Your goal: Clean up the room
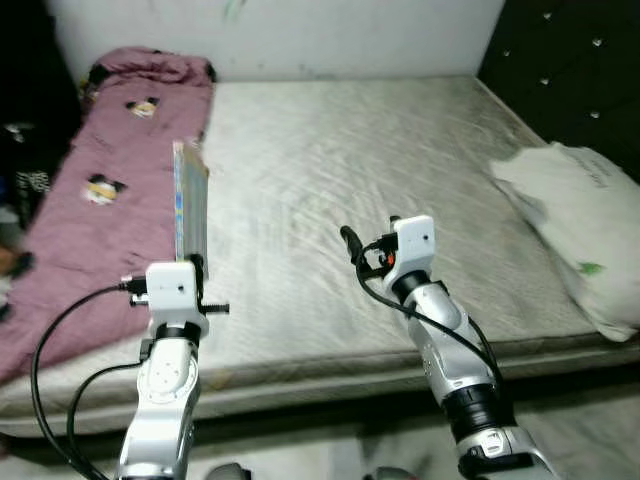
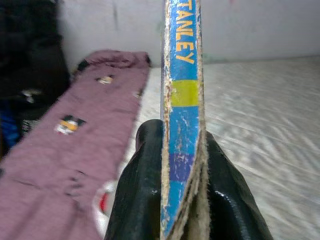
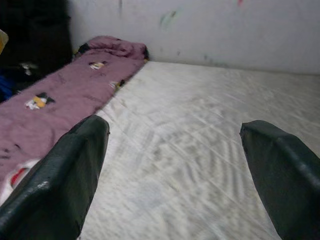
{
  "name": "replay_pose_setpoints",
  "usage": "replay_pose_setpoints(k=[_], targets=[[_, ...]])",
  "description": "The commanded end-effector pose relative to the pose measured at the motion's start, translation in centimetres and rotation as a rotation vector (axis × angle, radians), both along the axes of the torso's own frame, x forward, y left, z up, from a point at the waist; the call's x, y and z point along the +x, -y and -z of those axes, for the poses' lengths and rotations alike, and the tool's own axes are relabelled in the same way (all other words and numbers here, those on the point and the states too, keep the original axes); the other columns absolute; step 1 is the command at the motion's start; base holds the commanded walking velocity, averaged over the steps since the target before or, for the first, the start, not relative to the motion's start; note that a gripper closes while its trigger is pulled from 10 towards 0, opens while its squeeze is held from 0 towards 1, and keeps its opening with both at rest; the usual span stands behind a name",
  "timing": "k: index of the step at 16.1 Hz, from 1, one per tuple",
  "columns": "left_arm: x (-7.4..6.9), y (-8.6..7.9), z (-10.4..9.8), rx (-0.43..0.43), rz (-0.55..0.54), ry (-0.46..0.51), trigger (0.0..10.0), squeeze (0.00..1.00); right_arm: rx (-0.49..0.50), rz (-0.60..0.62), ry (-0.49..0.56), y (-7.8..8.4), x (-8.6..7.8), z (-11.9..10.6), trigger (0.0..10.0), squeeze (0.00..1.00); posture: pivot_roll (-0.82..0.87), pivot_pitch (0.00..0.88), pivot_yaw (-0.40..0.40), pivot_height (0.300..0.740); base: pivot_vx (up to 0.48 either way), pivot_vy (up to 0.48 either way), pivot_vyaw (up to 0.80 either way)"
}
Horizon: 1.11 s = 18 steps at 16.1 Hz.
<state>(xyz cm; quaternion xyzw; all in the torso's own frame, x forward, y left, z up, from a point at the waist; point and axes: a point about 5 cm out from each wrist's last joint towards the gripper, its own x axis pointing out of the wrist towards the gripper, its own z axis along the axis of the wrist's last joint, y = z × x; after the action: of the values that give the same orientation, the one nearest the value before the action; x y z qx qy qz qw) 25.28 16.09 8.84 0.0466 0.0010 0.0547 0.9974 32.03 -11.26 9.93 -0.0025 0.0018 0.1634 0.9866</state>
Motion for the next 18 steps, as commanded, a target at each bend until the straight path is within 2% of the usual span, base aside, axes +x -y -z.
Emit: replay_pose_setpoints(k=[1,3,5,9,10,11,15,18], targets=[[0.3,0.6,-1.2,0.016,0.012,0.067,10.0,0.0,-0.008,0.018,0.01,0.5,0.2,-0.3,10.0,0.0,-0.05,0.0,-0.009,0.74,0.0,0.0,0.0],[0.1,-0.2,-1.3,0.029,-0.053,0.071,10.0,0.0,-0.006,0.018,0.008,0.5,0.1,-0.2,10.0,0.0,-0.05,0.0,-0.009,0.74,0.0,0.0,0.0],[0.0,-0.7,-1.5,-0.027,-0.025,0.09,10.0,0.0,-0.005,0.019,0.009,0.5,0.2,-0.2,10.0,0.0,-0.04,0.002,-0.011,0.74,0.0,0.0,0.0],[-0.7,-1.8,-1.8,-0.004,-0.032,0.105,10.0,0.0,0.007,0.035,0.01,1.2,-0.1,-0.3,10.0,0.0,-0.05,0.005,-0.009,0.74,0.0,0.0,0.0],[-0.9,-1.9,-1.9,0.013,-0.042,0.118,10.0,0.0,0.007,0.038,0.004,1.3,-0.2,-0.2,10.0,0.0,-0.05,0.005,-0.009,0.74,0.0,0.0,0.0],[-0.9,-2.1,-1.7,0.049,-0.079,0.092,10.0,0.0,0.007,0.041,-0.001,1.3,-0.3,-0.1,10.0,0.0,-0.05,0.005,-0.009,0.74,0.0,0.0,0.0],[-0.9,-1.7,-1.8,-0.015,-0.021,0.107,10.0,0.0,-0.002,0.03,0.008,1.1,-0.2,-0.2,10.0,0.0,-0.05,0.008,-0.013,0.74,0.0,0.0,0.0],[-1.0,-1.6,-1.6,-0.001,-0.019,0.092,10.0,0.0,-0.015,0.019,0.015,1.0,-0.3,-0.3,10.0,0.0,-0.05,0.01,-0.016,0.74,0.0,0.0,0.0]])
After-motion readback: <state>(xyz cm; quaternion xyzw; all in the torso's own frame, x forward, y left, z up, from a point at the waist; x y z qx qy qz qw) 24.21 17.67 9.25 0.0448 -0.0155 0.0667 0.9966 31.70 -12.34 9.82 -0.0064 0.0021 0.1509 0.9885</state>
